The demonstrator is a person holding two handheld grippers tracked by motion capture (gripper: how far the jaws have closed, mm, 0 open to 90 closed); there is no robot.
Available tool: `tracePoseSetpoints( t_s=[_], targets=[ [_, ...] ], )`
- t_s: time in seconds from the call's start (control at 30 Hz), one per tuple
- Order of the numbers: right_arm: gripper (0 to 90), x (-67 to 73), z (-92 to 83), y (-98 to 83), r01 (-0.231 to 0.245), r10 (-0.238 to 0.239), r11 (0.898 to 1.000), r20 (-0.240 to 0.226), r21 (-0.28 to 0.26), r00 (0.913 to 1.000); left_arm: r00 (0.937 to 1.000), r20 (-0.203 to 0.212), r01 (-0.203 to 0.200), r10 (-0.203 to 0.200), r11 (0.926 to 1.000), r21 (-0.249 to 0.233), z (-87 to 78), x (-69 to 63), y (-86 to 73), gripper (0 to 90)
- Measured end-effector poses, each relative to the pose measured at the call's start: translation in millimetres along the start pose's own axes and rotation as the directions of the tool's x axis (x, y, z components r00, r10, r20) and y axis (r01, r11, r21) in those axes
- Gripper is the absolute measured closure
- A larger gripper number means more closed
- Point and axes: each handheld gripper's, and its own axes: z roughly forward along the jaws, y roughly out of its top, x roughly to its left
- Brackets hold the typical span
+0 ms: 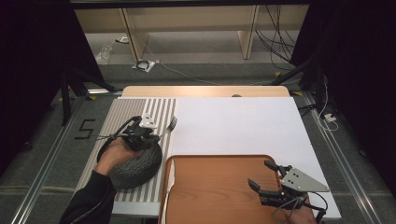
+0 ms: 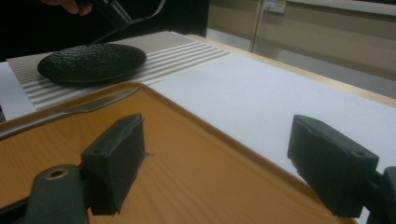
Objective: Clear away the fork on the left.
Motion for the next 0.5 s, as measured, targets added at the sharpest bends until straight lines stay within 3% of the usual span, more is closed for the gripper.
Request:
tracePoseSetpoints(
  t_s=[0.3,0.5],
  targets=[
    [19.8,0.8,1.0,-0.1,0.001,-0.001,1.0,-0.003,-0.012,1.0,0.9997,0.022,-0.012,0.011,0.9999,0.012,-0.6,-24.9,-5.2,84.5],
    [19.8,1.8,0.9,0.0,-0.001,0.001,1.0,-0.006,-0.01,1.0,0.9975,0.064,-0.033,0.031,0.9991,0.027,1.7,-46.1,-5.1,84.5]
  ],
)
